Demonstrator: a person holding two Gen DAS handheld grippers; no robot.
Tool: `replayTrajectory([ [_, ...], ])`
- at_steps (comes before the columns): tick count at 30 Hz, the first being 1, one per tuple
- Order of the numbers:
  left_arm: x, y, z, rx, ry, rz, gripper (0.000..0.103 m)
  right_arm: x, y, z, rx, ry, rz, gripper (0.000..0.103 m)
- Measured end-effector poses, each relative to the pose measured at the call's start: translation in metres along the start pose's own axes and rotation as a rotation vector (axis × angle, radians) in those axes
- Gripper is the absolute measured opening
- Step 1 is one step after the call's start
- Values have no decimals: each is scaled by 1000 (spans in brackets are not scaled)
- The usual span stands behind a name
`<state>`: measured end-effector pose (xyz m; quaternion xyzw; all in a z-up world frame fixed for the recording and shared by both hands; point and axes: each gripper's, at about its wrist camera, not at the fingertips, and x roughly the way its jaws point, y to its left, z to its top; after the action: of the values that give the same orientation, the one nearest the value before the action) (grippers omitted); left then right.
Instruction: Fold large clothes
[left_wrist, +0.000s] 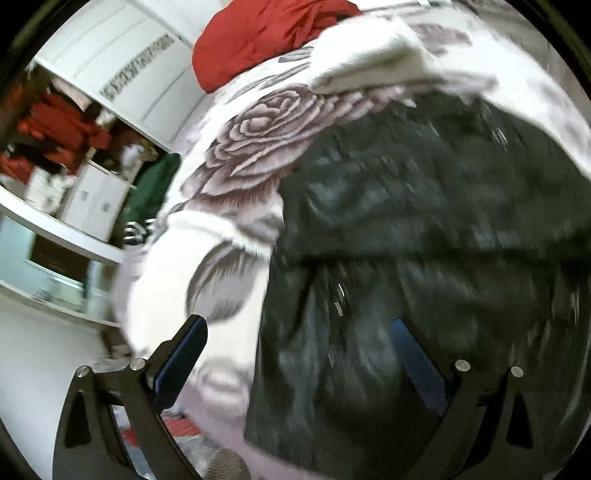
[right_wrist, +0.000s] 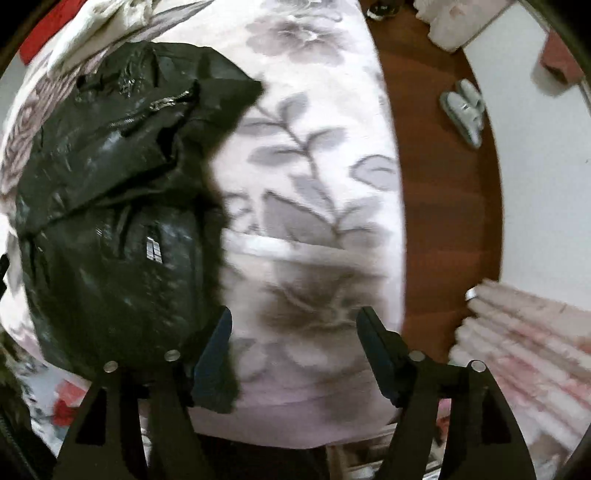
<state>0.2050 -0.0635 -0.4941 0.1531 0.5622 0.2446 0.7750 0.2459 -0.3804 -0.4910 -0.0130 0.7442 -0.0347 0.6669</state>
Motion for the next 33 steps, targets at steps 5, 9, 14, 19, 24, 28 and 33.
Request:
replayTrajectory([
  [5, -34, -71, -53, -14, 153, -2, 103, 10, -32, -2, -134, -4, -28, 82],
  [9, -73, -128, -79, 22, 168, 41, 103, 13, -67, -4, -206, -2, -32, 82],
  [14, -112, -208, -98, 149, 115, 96, 103, 13, -129, 3, -224, -17, -66, 82],
  [19, -115, -261, -104, 190, 92, 151, 103, 20, -177, 16, -189, -11, -95, 82],
  [24, -80, -279, -103, 194, 110, 284, 103, 28, -192, 35, -146, 1, -48, 82],
  [28, -51, -251, -96, 106, 126, 393, 103, 34, -176, 59, -139, -10, 66, 82],
  [33, -44, -233, -97, 39, 132, 361, 102, 48, -145, 102, -112, 5, 421, 82],
])
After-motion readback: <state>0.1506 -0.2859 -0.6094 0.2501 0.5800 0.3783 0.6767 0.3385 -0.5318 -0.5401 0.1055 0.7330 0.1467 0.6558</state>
